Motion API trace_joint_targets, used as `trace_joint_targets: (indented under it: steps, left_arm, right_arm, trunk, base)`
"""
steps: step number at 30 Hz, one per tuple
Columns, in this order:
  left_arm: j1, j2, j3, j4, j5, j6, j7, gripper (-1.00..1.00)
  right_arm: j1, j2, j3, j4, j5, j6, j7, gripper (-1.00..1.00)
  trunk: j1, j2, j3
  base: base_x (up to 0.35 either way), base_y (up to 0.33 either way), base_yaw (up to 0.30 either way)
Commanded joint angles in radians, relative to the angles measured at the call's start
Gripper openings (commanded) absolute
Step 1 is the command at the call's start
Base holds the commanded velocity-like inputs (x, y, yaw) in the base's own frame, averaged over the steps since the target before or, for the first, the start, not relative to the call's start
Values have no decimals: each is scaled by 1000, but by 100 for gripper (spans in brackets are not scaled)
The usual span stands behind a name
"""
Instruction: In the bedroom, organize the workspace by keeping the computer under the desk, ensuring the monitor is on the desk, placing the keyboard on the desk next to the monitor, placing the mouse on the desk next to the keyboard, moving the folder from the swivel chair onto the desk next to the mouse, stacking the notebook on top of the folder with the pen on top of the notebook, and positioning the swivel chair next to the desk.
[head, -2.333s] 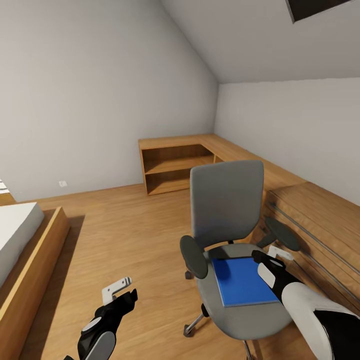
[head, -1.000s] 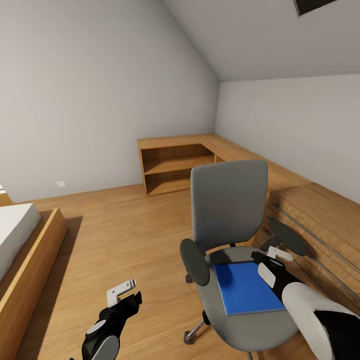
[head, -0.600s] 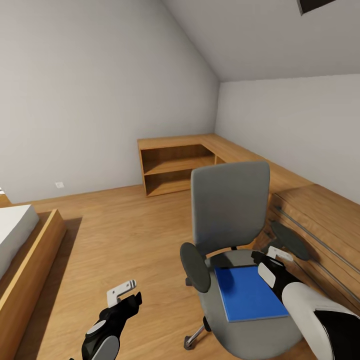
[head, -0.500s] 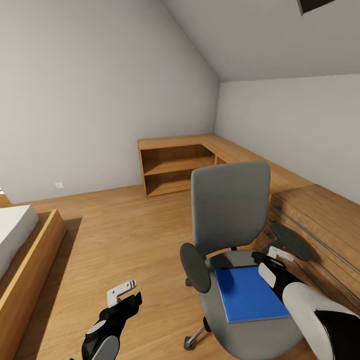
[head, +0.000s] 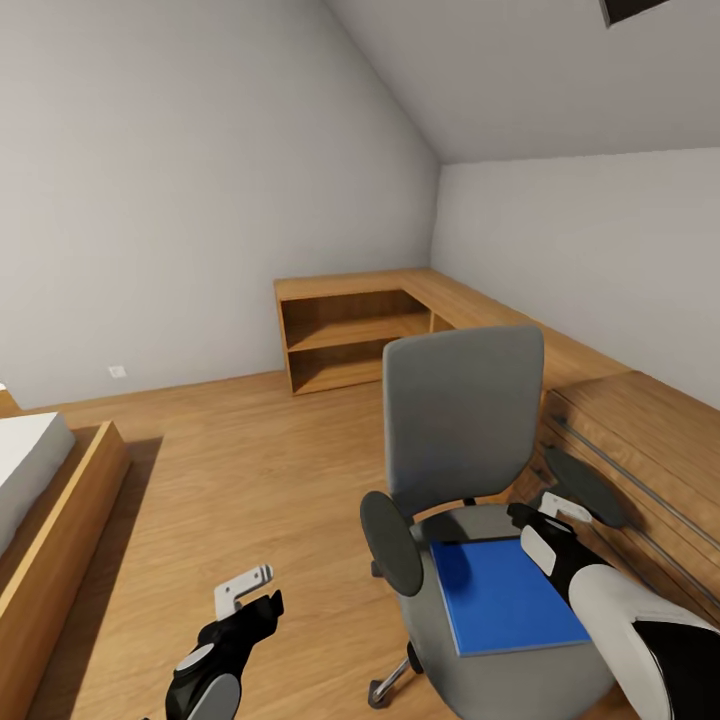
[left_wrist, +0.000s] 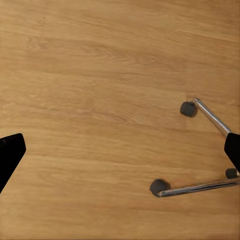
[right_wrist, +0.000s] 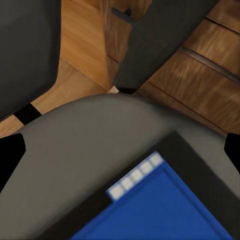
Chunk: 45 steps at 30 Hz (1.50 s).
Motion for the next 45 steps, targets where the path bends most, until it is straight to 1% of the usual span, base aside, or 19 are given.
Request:
trace_joint_targets:
  steps: [1,9,17,26,45]
  left_arm:
    - [-1,0,-2,-1,4,3,8,100]
    - [-1,-1,-2,0,3,2,11,100]
    - [-1,-2,-2,0,3,2,11,100]
    - [-1,-2,-2,0,3,2,10,100]
    - [-1,-2,-2,1,4,2,10,100]
  right_arm:
    - [0,0,-3,-1,-3,-2,-1,100]
    - [0,0,-3,-1,-3,-2,-1,100]
    - [-1,-2,-3,-2,-3,-2,-1,100]
    - [-1,-12,-3,-1,-3,-2,-1,100]
    - [-1,-12,-3,0,-3,-2,-1,100]
  trunk:
    - [0,0,-1]
    - [0,0,-1]
    - [31,-56,-26]
    - [65,-119,-54]
    - [138,-252,-114]
  base:
    - [6,0,0]
    - [2,0,0]
    - [0,0,0]
    - [0,0,0]
    - [0,0,0]
